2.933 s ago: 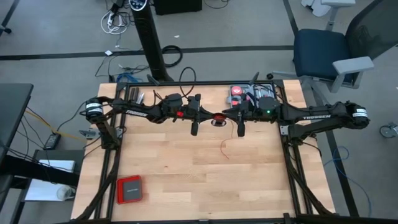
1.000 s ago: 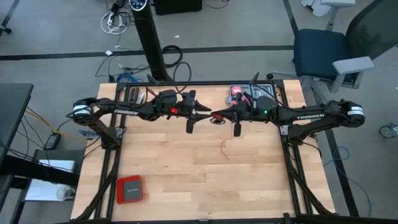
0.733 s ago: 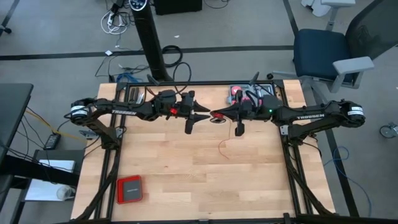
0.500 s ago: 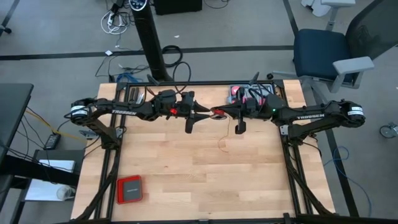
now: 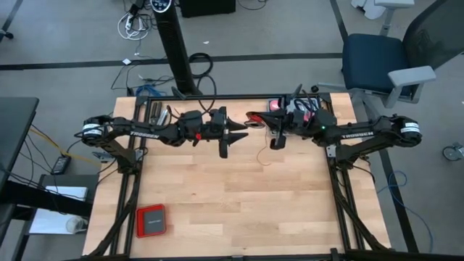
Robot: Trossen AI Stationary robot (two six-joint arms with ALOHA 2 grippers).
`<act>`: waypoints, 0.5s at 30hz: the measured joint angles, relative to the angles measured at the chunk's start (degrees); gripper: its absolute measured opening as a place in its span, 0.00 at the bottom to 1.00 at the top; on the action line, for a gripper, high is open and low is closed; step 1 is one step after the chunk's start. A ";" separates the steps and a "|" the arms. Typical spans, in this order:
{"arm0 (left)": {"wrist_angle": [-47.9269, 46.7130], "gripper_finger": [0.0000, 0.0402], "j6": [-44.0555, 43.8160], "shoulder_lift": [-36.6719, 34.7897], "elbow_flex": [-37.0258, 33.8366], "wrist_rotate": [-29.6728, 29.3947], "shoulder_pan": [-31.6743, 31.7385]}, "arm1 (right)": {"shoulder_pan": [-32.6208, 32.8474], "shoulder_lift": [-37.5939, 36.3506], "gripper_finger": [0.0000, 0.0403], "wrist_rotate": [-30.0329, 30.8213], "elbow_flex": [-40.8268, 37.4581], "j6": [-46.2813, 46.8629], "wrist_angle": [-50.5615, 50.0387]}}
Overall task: Coil cords
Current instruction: Coil the red cable wire onto the black spool
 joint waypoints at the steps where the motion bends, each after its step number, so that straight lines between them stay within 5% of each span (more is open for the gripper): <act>1: 0.03 0.34 0.01 0.00 0.00 -0.02 -0.03 | 0.00 0.74 0.01 0.02 0.83 0.00 0.06; 15: -0.32 0.34 -0.42 0.04 0.00 -1.22 -0.16 | 0.00 13.18 0.01 -3.84 14.17 -0.99 -0.05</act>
